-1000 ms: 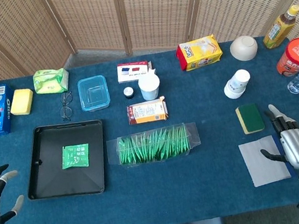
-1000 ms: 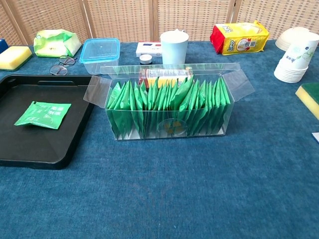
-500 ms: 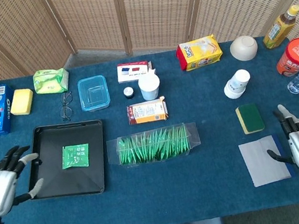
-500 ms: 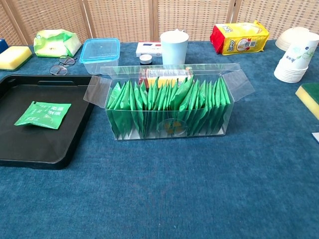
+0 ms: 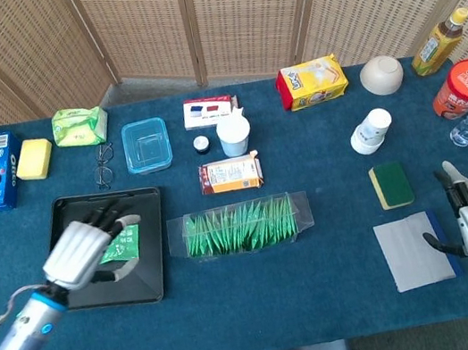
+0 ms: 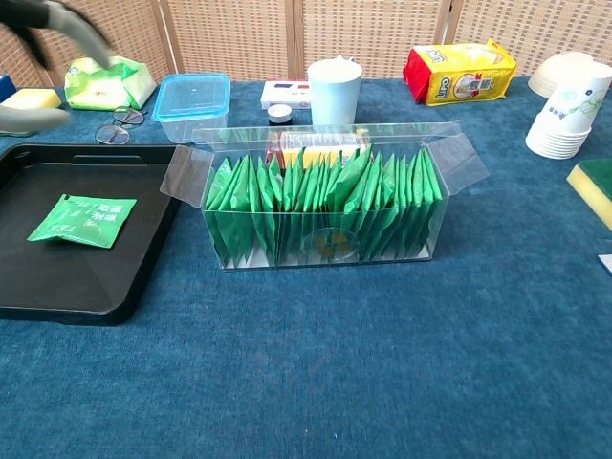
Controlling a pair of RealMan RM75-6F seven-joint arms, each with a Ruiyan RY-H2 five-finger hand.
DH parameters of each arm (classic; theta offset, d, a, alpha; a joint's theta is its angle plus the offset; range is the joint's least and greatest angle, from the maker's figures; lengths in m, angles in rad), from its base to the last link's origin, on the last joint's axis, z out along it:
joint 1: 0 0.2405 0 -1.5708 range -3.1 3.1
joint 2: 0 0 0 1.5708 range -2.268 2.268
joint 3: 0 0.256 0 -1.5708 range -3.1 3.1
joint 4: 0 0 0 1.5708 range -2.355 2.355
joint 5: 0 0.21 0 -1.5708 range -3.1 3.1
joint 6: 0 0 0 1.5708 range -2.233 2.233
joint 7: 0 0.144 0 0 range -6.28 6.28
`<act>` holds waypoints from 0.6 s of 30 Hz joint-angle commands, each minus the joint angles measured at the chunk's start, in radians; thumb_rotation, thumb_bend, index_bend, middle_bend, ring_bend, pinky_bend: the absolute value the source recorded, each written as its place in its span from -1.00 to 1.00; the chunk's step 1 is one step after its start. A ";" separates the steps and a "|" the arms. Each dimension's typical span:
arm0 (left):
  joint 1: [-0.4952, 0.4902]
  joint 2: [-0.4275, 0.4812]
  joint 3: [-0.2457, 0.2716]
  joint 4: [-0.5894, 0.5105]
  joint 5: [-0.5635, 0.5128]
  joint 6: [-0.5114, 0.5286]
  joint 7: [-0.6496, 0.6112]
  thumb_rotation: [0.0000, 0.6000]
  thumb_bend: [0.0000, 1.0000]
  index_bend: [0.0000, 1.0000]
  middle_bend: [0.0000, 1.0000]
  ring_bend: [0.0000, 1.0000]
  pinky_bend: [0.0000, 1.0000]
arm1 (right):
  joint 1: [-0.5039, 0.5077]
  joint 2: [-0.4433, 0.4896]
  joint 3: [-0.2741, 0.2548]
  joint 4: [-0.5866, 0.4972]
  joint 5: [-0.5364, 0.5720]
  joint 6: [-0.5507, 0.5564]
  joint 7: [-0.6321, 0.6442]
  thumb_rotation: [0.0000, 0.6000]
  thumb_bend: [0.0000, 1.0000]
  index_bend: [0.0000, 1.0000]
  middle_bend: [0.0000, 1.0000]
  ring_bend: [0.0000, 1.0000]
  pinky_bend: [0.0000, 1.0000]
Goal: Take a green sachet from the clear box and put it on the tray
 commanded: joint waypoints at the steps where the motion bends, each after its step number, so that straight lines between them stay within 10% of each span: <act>1: -0.046 -0.052 -0.011 0.023 -0.028 -0.044 0.037 0.46 -0.43 -0.56 -0.69 -0.81 -0.46 | -0.002 -0.001 0.000 0.001 0.005 -0.002 0.001 1.00 -0.59 -1.00 -0.95 -0.78 -0.60; 5: -0.070 -0.097 -0.013 0.041 -0.053 -0.058 0.075 0.89 -0.43 -0.58 -0.69 -0.81 -0.46 | -0.005 0.000 -0.002 0.005 0.005 -0.004 0.003 1.00 -0.59 -1.00 -0.95 -0.78 -0.60; 18: -0.151 -0.210 -0.040 0.063 -0.162 -0.108 0.162 0.95 -0.43 -0.61 -0.70 -0.81 -0.46 | -0.013 0.002 -0.002 0.025 0.009 -0.003 0.028 1.00 -0.59 -1.00 -0.95 -0.78 -0.60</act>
